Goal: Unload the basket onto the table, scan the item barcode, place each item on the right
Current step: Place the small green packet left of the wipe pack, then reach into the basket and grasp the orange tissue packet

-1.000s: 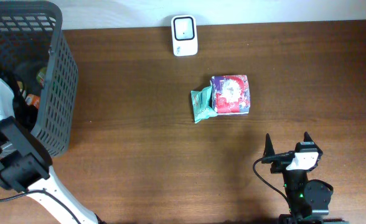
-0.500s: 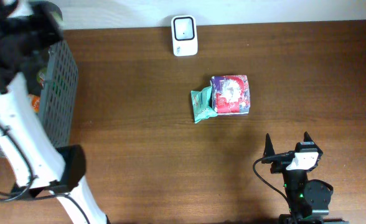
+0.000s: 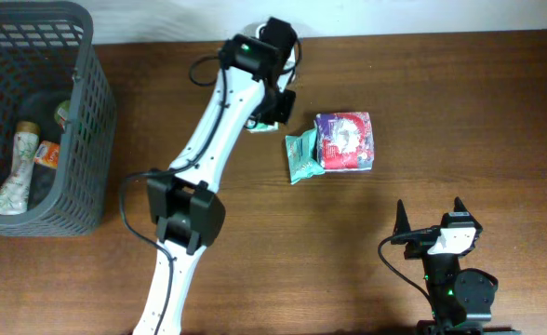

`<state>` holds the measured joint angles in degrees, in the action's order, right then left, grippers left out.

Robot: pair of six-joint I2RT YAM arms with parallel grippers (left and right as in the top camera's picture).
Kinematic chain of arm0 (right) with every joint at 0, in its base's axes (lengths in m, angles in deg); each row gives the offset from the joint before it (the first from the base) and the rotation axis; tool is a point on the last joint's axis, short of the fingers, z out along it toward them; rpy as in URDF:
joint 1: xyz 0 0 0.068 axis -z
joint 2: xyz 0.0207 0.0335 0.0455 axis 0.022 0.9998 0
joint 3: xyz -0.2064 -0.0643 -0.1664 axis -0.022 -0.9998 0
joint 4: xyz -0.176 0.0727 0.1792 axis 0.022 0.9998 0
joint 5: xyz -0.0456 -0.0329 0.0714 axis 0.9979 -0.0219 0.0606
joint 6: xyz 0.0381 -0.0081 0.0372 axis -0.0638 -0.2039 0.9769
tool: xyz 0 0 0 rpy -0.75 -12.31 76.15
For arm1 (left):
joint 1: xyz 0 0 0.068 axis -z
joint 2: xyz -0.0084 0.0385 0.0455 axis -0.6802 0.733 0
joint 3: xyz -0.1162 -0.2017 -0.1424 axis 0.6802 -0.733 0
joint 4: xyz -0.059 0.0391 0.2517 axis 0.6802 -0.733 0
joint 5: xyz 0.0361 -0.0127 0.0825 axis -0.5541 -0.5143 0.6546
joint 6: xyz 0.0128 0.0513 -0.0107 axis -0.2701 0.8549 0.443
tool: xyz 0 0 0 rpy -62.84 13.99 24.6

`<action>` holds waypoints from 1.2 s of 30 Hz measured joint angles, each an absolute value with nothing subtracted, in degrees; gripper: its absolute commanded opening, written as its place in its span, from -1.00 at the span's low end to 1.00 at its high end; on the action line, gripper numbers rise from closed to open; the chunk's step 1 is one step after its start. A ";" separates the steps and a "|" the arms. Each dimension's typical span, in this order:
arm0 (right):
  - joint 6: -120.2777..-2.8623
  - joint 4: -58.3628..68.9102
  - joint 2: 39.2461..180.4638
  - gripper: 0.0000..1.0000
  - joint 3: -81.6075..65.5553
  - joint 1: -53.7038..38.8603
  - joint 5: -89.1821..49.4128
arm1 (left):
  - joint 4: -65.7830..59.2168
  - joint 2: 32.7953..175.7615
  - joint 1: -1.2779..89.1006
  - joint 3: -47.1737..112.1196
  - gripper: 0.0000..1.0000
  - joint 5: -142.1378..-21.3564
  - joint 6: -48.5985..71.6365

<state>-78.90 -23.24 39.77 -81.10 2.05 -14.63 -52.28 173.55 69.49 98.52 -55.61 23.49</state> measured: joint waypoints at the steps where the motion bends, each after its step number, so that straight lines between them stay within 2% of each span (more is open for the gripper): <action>1: -78.90 -23.24 39.77 0.97 -81.13 2.05 -14.63 | -51.14 174.76 69.71 97.91 -0.83 -55.02 22.17; 3: -78.95 -23.24 39.77 0.97 -81.13 2.05 -14.63 | -50.88 177.95 69.69 96.58 -0.70 -53.99 18.92; 4: -78.90 -23.24 39.77 0.97 -81.10 2.05 -14.63 | -51.18 179.56 69.69 96.54 -0.28 -54.21 17.96; 5: -78.90 -23.24 39.77 0.97 -81.13 2.05 -14.65 | -51.40 180.22 69.69 96.40 -0.08 -55.26 17.65; 9: -78.92 -23.24 39.77 0.97 -81.10 2.05 -14.65 | -54.46 180.31 69.76 96.78 -0.07 -58.71 16.84; 11: -78.90 -23.24 39.77 0.97 -81.10 2.05 -14.63 | -59.77 180.94 69.49 103.22 0.00 -59.08 16.84; 12: -78.90 -23.24 39.77 0.97 -81.13 2.05 -14.63 | -63.07 181.23 68.62 111.25 0.03 -59.32 16.88; 14: -78.92 -23.24 39.77 0.97 -81.10 2.05 -14.63 | -65.54 181.12 65.54 127.11 0.25 -59.96 18.22; 15: -78.92 -23.24 39.77 0.97 -81.10 2.05 -14.63 | -65.52 179.70 64.01 130.09 0.39 -59.91 18.50; 16: -78.92 -23.24 39.77 0.97 -81.10 2.05 -14.63 | -65.63 176.79 62.02 131.20 0.43 -59.93 18.74; 17: -78.90 -23.24 39.77 0.97 -81.13 2.05 -14.63 | -65.72 174.54 60.53 131.38 0.82 -59.93 19.05; 18: -78.90 -23.24 39.77 0.97 -81.13 2.05 -14.63 | -65.74 171.35 58.63 131.38 0.95 -59.93 19.60; 24: -78.90 -23.24 39.77 0.97 -81.10 2.05 -14.63 | -65.74 153.45 48.77 131.44 0.98 -59.91 26.79; 31: -78.92 -23.24 39.77 0.97 -81.10 2.05 -14.63 | -65.76 152.13 36.56 124.34 0.98 -56.44 27.20; 36: -78.92 -23.24 39.77 0.97 -81.10 2.05 -14.63 | -65.76 152.13 22.50 121.45 0.98 -55.21 27.18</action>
